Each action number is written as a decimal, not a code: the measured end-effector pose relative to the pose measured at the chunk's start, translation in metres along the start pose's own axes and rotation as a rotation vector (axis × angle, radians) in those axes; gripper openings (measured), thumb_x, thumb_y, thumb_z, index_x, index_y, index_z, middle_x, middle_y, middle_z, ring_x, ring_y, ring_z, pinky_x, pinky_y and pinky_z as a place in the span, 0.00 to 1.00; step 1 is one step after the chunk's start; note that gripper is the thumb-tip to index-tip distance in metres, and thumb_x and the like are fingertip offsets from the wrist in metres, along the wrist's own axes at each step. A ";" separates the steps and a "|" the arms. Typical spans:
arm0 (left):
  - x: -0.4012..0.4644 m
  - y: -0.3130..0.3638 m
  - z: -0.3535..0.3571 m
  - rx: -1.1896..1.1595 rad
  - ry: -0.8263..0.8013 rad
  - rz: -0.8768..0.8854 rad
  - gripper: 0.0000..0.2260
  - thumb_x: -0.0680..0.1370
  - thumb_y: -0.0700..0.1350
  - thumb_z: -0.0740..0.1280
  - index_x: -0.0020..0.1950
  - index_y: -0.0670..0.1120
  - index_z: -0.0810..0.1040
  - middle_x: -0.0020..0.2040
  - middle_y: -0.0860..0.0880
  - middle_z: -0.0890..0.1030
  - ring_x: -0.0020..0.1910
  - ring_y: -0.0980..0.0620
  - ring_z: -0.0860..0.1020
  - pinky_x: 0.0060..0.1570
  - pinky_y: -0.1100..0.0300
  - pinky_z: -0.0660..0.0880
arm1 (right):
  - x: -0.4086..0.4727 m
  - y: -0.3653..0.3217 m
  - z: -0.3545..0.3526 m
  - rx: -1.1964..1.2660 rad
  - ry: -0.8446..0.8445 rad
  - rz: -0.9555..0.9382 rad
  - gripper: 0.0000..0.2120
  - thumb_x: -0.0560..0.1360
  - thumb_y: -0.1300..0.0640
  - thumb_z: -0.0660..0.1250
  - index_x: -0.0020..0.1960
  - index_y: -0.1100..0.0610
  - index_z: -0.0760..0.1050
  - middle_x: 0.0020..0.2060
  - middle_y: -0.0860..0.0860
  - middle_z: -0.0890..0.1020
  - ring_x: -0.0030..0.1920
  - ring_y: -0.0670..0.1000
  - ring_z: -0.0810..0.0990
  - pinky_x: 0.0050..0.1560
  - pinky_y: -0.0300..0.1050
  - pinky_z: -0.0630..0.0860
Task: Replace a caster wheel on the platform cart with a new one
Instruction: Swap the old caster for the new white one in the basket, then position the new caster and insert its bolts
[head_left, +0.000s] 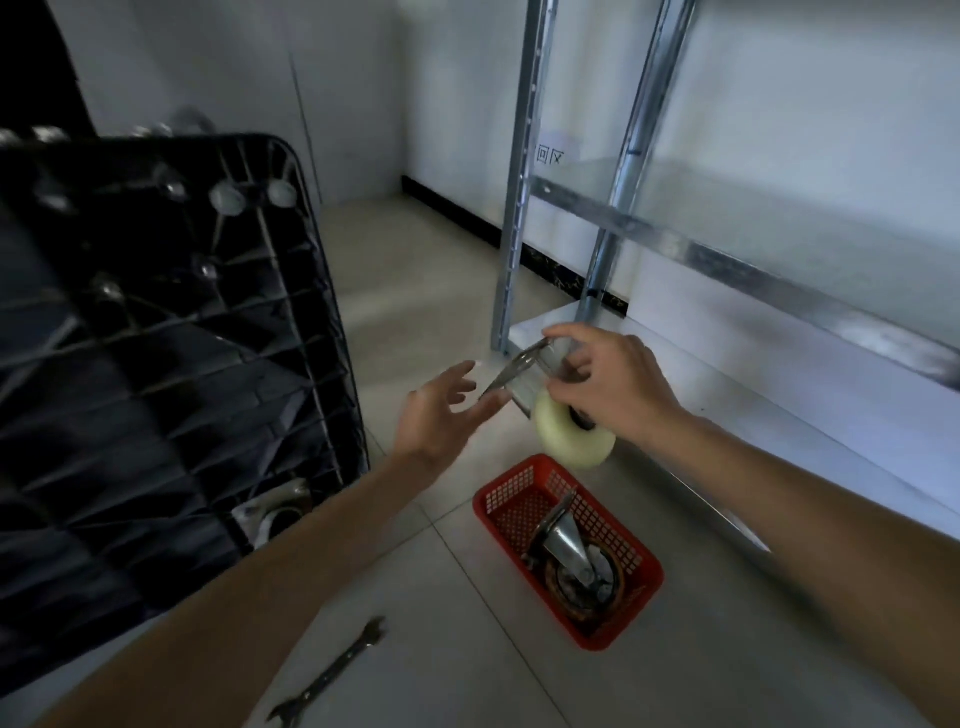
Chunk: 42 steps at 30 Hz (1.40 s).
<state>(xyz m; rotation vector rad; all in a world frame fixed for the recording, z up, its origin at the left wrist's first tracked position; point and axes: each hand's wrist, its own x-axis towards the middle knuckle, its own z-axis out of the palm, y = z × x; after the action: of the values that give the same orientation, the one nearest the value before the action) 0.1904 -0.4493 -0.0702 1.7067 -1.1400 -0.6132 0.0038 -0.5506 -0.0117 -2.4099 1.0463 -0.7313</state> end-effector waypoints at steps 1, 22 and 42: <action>-0.003 0.006 -0.011 -0.034 -0.004 -0.006 0.34 0.73 0.62 0.72 0.75 0.50 0.70 0.62 0.52 0.81 0.59 0.55 0.79 0.59 0.57 0.77 | 0.003 -0.013 -0.002 0.025 -0.001 -0.022 0.27 0.70 0.54 0.77 0.67 0.44 0.76 0.39 0.42 0.85 0.41 0.42 0.85 0.52 0.52 0.82; -0.042 0.063 -0.125 -0.598 0.247 -0.147 0.38 0.67 0.61 0.76 0.74 0.53 0.69 0.61 0.45 0.80 0.53 0.49 0.82 0.55 0.48 0.82 | 0.035 -0.156 0.010 0.307 -0.044 -0.191 0.30 0.69 0.53 0.79 0.69 0.41 0.76 0.43 0.40 0.85 0.47 0.34 0.82 0.54 0.33 0.78; -0.048 0.033 -0.190 -0.578 0.705 -0.287 0.35 0.59 0.68 0.75 0.63 0.55 0.78 0.54 0.52 0.83 0.52 0.49 0.83 0.54 0.45 0.81 | 0.052 -0.245 0.080 0.169 -0.056 -0.421 0.29 0.67 0.50 0.78 0.64 0.43 0.69 0.39 0.40 0.85 0.39 0.42 0.83 0.46 0.48 0.80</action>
<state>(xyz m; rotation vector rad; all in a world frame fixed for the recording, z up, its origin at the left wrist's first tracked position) 0.3081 -0.3270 0.0338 1.3964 -0.1877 -0.3991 0.2150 -0.4224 0.0770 -2.5080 0.4334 -0.8424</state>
